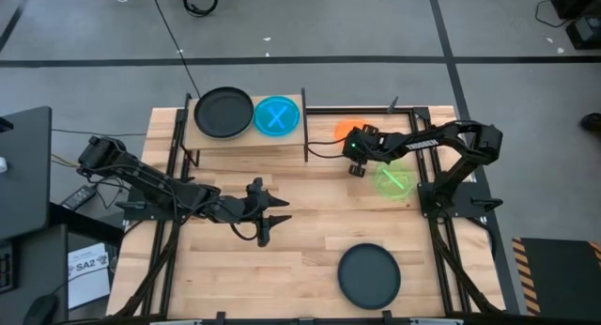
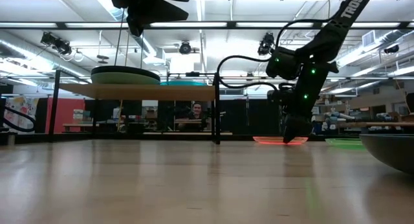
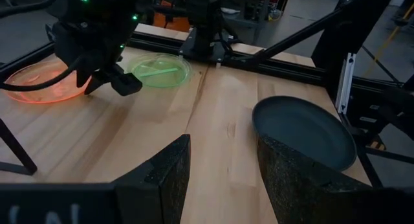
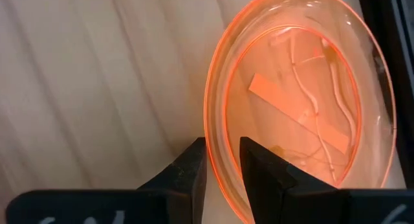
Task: Place and stack plates onto a shelf
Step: Stack the orange plate on top of the blue plate on the shelf
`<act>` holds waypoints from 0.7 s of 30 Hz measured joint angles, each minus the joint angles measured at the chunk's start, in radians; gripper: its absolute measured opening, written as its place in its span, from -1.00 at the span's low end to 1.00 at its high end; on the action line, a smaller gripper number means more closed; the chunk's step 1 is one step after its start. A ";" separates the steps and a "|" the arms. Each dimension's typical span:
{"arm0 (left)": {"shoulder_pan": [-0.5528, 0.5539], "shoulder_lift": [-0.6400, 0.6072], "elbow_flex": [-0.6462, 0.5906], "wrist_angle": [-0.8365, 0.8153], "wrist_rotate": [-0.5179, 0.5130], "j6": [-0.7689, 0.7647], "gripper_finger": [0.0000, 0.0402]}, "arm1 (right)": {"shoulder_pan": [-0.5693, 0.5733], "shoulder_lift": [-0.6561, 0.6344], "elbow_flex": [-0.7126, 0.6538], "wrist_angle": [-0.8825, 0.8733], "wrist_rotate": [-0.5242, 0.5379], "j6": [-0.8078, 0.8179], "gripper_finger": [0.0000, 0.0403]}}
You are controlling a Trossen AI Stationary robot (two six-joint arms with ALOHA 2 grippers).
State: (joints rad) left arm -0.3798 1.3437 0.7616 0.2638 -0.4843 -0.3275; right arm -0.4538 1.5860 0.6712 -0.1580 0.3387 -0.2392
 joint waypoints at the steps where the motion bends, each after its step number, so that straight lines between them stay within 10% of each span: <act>1: 0.000 0.000 0.000 0.000 0.000 0.000 -0.08 | -0.003 0.000 0.000 0.000 -0.007 0.000 -0.53; 21: 0.000 0.000 0.000 0.000 0.000 0.000 -0.08 | -0.014 -0.002 0.000 0.000 -0.037 0.002 -0.94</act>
State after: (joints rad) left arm -0.3801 1.3437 0.7616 0.2642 -0.4847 -0.3271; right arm -0.4683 1.5845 0.6712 -0.1581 0.3019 -0.2372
